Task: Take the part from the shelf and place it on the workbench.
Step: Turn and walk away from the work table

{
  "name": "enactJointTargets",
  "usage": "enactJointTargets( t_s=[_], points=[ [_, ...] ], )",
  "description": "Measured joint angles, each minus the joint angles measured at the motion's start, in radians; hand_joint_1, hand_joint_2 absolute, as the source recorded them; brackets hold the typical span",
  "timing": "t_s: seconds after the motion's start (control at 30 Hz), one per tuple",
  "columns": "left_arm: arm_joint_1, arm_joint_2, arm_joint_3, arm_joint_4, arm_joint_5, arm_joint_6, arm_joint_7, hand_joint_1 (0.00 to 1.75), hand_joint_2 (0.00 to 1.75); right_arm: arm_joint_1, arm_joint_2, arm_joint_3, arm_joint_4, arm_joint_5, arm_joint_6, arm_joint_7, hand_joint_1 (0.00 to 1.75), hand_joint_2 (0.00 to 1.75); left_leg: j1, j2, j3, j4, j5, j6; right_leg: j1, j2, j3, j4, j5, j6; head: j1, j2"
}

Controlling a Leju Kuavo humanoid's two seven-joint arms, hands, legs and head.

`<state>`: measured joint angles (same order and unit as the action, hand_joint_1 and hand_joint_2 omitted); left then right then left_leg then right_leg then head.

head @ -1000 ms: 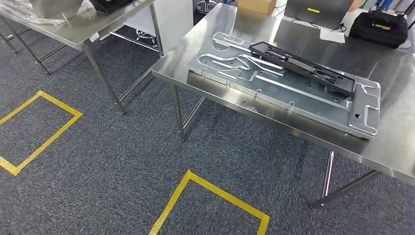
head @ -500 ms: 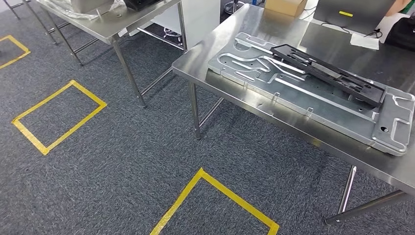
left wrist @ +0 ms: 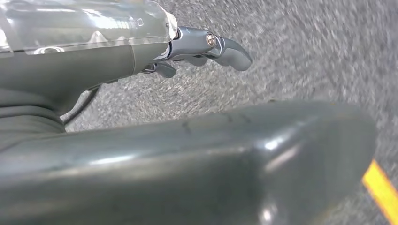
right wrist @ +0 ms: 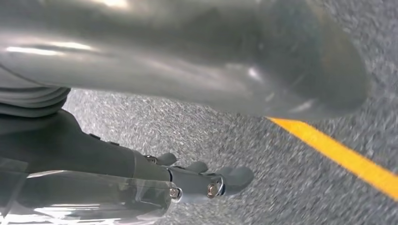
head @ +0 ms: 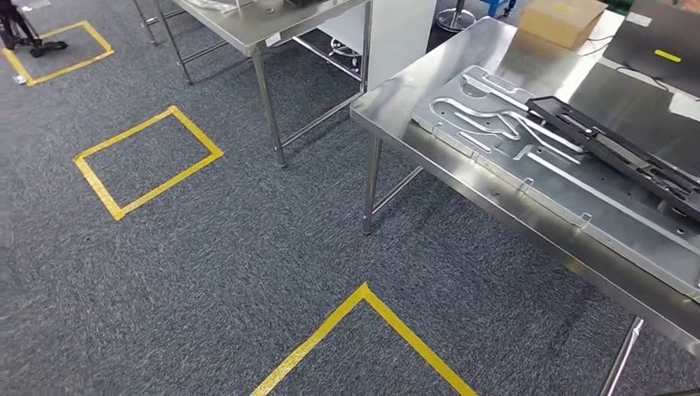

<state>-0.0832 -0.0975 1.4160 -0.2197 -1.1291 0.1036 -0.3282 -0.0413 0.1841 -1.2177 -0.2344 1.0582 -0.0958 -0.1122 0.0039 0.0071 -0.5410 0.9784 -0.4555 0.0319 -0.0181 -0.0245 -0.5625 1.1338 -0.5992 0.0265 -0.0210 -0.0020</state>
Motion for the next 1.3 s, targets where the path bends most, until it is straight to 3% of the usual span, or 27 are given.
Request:
enactJointTargets(
  t_s=[0.07,0.1,0.13,0.17,0.23,0.3,0.37,0.4,0.47,0.53,0.57,0.6,0.63,0.67,0.7,0.77,0.8,0.87,0.9,0.97,1.03,1.07,1.1,1.13,1.17,1.23,1.3],
  points=[
    [-0.002,0.002,0.000,0.000,0.003,-0.005,-0.001,0.00,0.00,0.002,0.000,0.006,0.002,0.011,0.000,-0.002,0.00,0.00,-0.002,-0.023,-0.004,0.001,0.002,0.003,0.000,0.021,-0.068,0.133,-0.051,0.001,0.000,0.000],
    [-0.001,0.003,0.000,0.000,0.004,-0.007,-0.002,0.00,0.00,0.002,0.000,0.010,0.003,0.017,0.000,-0.003,0.00,0.00,-0.003,-0.036,-0.004,0.003,0.002,0.003,-0.001,0.022,-0.084,0.157,-0.047,0.000,0.000,0.000],
    [-0.001,0.004,0.000,0.000,0.004,-0.007,-0.004,0.00,0.00,0.002,0.000,0.013,0.004,0.023,0.000,-0.003,0.00,0.00,-0.002,-0.050,-0.004,0.005,0.001,0.002,-0.001,0.024,-0.081,0.141,-0.022,0.000,0.000,0.000],
    [0.000,0.005,0.000,0.000,0.003,-0.007,-0.007,0.00,0.00,0.002,0.000,0.016,0.005,0.029,0.000,-0.003,0.00,0.00,-0.002,-0.064,-0.004,0.009,0.000,0.000,-0.002,0.029,-0.061,0.090,0.017,-0.002,0.000,0.000],
    [-0.001,0.007,0.000,0.000,-0.001,-0.007,-0.012,0.00,0.00,0.003,-0.001,0.021,0.005,0.038,0.000,-0.003,0.00,0.00,-0.002,-0.090,-0.006,0.019,-0.005,-0.008,-0.005,0.063,-0.005,-0.047,0.084,-0.006,0.000,0.000],
    [-0.001,0.011,-0.001,0.000,-0.004,-0.007,-0.017,0.00,0.00,0.002,-0.003,0.024,0.005,0.041,0.000,-0.004,0.00,0.00,-0.004,-0.107,-0.014,0.026,-0.009,-0.019,-0.005,0.084,0.019,-0.111,0.102,-0.013,0.000,0.000],
    [0.001,0.016,-0.001,0.000,-0.005,-0.006,-0.020,0.00,0.00,-0.001,-0.003,0.027,0.005,0.042,0.000,-0.006,0.00,0.00,-0.002,-0.121,-0.019,0.024,-0.008,-0.032,-0.003,0.068,0.021,-0.113,0.104,-0.023,-0.001,0.000],
    [0.003,0.018,-0.001,0.000,-0.006,-0.006,-0.020,0.00,0.00,-0.002,-0.003,0.029,0.005,0.042,0.001,-0.007,0.00,0.00,-0.001,-0.113,-0.022,0.029,-0.012,-0.037,-0.003,0.059,0.022,-0.117,0.105,-0.031,-0.001,0.000],
    [0.003,0.021,-0.002,0.000,-0.009,-0.005,-0.022,0.00,0.00,0.000,-0.004,0.031,0.005,0.043,0.004,-0.009,0.00,0.00,0.000,-0.071,-0.047,0.088,-0.050,-0.047,-0.004,0.036,0.025,-0.123,0.108,-0.044,-0.005,0.000],
    [0.000,0.021,-0.004,0.000,-0.011,-0.005,-0.023,0.00,0.00,0.005,-0.004,0.033,0.005,0.044,0.007,-0.010,0.00,0.00,0.003,-0.027,-0.110,0.221,-0.120,-0.057,-0.001,0.011,0.025,-0.124,0.106,-0.051,-0.008,0.000],
    [-0.001,0.020,-0.004,0.000,-0.012,-0.006,-0.024,0.00,0.00,0.007,-0.004,0.034,0.005,0.045,0.009,-0.010,0.00,0.00,0.005,-0.020,-0.140,0.284,-0.145,-0.060,0.001,-0.002,0.025,-0.124,0.105,-0.053,-0.008,0.000],
    [0.000,0.020,-0.005,0.000,-0.013,-0.006,-0.024,0.00,0.00,0.008,-0.004,0.036,0.005,0.047,0.011,-0.010,0.00,0.00,0.007,-0.016,-0.157,0.318,-0.152,-0.063,0.002,-0.015,0.026,-0.124,0.103,-0.053,-0.008,0.000],
    [0.001,0.020,-0.006,0.000,-0.014,-0.007,-0.024,0.00,0.00,0.007,-0.004,0.037,0.005,0.049,0.015,-0.009,0.00,0.00,0.008,-0.013,-0.153,0.311,-0.137,-0.063,0.003,-0.027,0.027,-0.123,0.102,-0.053,-0.008,0.000],
    [0.002,0.021,-0.006,0.000,-0.015,-0.007,-0.024,0.00,0.00,0.007,-0.004,0.038,0.005,0.052,0.019,-0.008,0.00,0.00,0.008,-0.008,-0.127,0.263,-0.107,-0.061,0.004,-0.038,0.030,-0.123,0.099,-0.051,-0.008,0.000],
    [0.002,0.022,-0.007,0.000,-0.016,-0.007,-0.024,0.00,0.00,0.007,-0.004,0.039,0.005,0.056,0.023,-0.007,0.00,0.00,0.007,0.007,-0.087,0.187,-0.069,-0.057,0.004,-0.048,0.035,-0.123,0.097,-0.049,-0.008,0.000],
    [0.000,0.024,-0.008,0.000,-0.019,-0.009,-0.024,0.00,0.00,0.007,-0.004,0.041,0.005,0.064,0.029,-0.009,0.00,0.00,-0.001,0.040,-0.023,0.062,-0.026,-0.045,0.008,-0.068,0.042,-0.123,0.090,-0.040,-0.008,0.000],
    [-0.001,0.025,-0.008,0.000,-0.021,-0.010,-0.024,0.00,0.00,0.007,-0.004,0.043,0.005,0.068,0.031,-0.011,0.00,0.00,-0.006,0.049,-0.011,0.034,-0.020,-0.039,0.010,-0.076,0.045,-0.122,0.088,-0.035,-0.008,0.000],
    [0.001,0.026,-0.009,0.000,-0.025,-0.011,-0.024,0.00,0.00,0.003,-0.004,0.049,0.005,0.076,0.038,-0.019,0.00,0.00,-0.009,0.036,-0.014,0.026,-0.020,-0.028,0.012,-0.091,0.049,-0.125,0.086,-0.024,-0.008,0.000],
    [0.003,0.026,-0.009,0.000,-0.026,-0.011,-0.023,0.00,0.00,0.002,-0.005,0.052,0.005,0.079,0.041,-0.022,0.00,0.00,-0.007,0.026,-0.012,0.020,-0.016,-0.022,0.010,-0.086,0.052,-0.124,0.082,-0.019,-0.007,0.000],
    [0.005,0.026,-0.010,0.000,-0.028,-0.011,-0.023,0.00,0.00,0.001,-0.007,0.058,0.005,0.082,0.043,-0.025,0.00,0.00,-0.001,0.008,-0.006,0.009,-0.008,-0.010,0.007,-0.040,0.036,-0.081,0.048,-0.010,-0.006,0.000],
    [0.002,0.026,-0.012,0.000,-0.034,-0.013,-0.022,0.00,0.00,0.005,-0.009,0.061,0.006,0.088,0.044,-0.027,0.00,0.00,0.000,-0.011,-0.006,0.007,-0.004,-0.003,0.005,0.011,-0.022,0.040,-0.018,-0.008,-0.005,0.000],
    [0.001,0.027,-0.016,0.000,-0.042,-0.015,-0.022,0.00,0.00,0.007,-0.010,0.064,0.006,0.096,0.045,-0.028,0.00,0.00,0.000,-0.022,-0.007,0.008,-0.004,-0.002,0.004,0.019,-0.057,0.108,-0.044,-0.007,-0.004,0.000],
    [0.001,0.027,-0.021,0.000,-0.055,-0.017,-0.021,0.00,0.00,0.009,-0.011,0.068,0.006,0.110,0.046,-0.028,0.00,0.00,-0.001,-0.035,-0.007,0.009,-0.005,-0.002,0.004,0.021,-0.081,0.151,-0.051,-0.006,-0.004,0.000],
    [0.002,0.028,-0.030,0.000,-0.076,-0.020,-0.018,0.00,0.00,0.011,-0.014,0.074,0.006,0.129,0.049,-0.028,0.00,0.00,-0.001,-0.049,-0.007,0.011,-0.005,-0.002,0.004,0.022,-0.088,0.158,-0.038,-0.006,-0.004,0.000],
    [0.003,0.029,-0.043,0.000,-0.103,-0.023,-0.016,0.00,0.00,0.012,-0.018,0.083,0.007,0.154,0.052,-0.026,0.00,0.00,-0.001,-0.063,-0.005,0.013,-0.006,-0.003,0.002,0.025,-0.075,0.123,-0.005,-0.006,-0.004,0.000],
    [0.005,0.031,-0.076,0.000,-0.166,-0.027,-0.009,0.00,0.00,0.015,-0.029,0.109,0.007,0.218,0.061,-0.017,0.00,0.00,-0.001,-0.090,-0.005,0.020,-0.011,-0.010,-0.003,0.053,-0.019,-0.011,0.069,-0.007,-0.004,0.000],
    [0.006,0.036,-0.116,0.000,-0.228,-0.028,-0.002,0.00,0.00,0.017,-0.040,0.145,0.009,0.293,0.070,-0.003,0.00,0.00,-0.002,-0.110,-0.010,0.030,-0.015,-0.020,-0.005,0.081,0.015,-0.094,0.097,-0.011,-0.005,0.000]
  ],
)
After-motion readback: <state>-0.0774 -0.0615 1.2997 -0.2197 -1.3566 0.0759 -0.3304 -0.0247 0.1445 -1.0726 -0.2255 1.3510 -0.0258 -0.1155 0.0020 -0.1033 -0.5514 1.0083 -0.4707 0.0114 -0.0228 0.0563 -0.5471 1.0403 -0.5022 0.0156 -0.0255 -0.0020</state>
